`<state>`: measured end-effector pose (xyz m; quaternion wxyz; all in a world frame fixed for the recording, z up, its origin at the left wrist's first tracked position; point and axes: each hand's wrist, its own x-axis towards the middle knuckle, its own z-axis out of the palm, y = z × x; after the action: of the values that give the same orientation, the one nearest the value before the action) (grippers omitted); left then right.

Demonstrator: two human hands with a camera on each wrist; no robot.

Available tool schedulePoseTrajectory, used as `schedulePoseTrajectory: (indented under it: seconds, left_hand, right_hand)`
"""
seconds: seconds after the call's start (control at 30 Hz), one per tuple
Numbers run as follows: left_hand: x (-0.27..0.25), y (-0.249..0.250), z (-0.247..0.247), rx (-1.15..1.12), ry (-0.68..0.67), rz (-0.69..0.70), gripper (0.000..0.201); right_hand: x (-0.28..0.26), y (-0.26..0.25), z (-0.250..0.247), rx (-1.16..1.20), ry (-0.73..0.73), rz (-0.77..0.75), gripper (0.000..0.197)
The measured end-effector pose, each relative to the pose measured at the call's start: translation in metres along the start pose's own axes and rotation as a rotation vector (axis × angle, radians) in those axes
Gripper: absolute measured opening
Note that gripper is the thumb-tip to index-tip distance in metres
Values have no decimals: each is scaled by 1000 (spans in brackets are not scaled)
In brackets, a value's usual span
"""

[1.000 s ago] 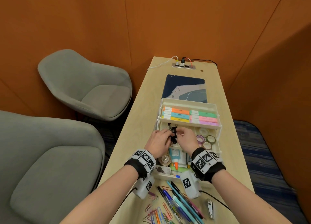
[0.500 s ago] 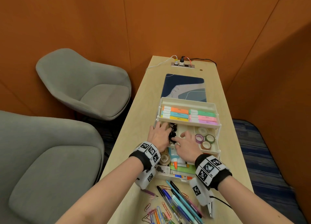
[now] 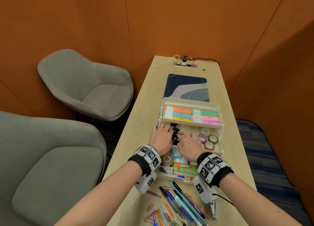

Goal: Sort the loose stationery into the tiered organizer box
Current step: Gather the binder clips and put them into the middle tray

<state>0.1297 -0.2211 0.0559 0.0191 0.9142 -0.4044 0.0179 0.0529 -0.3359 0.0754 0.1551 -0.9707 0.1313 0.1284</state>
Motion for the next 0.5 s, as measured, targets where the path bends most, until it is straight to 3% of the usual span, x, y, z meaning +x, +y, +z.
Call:
schedulePoseTrajectory:
  seconds: [0.17,0.4,0.5]
  left_hand:
    - [1,-5,1,-168,-17,-18,33]
    - [6,-7,5,-389,-132,-39,38]
    - [7,-10,8,-489,-108,-84,38]
  right_hand:
    - [3,-3,-5,-32,-33,-25,47]
    - [1,-3,-4,64,6,8,43]
    - [0,-1,-2,135,56,16,40]
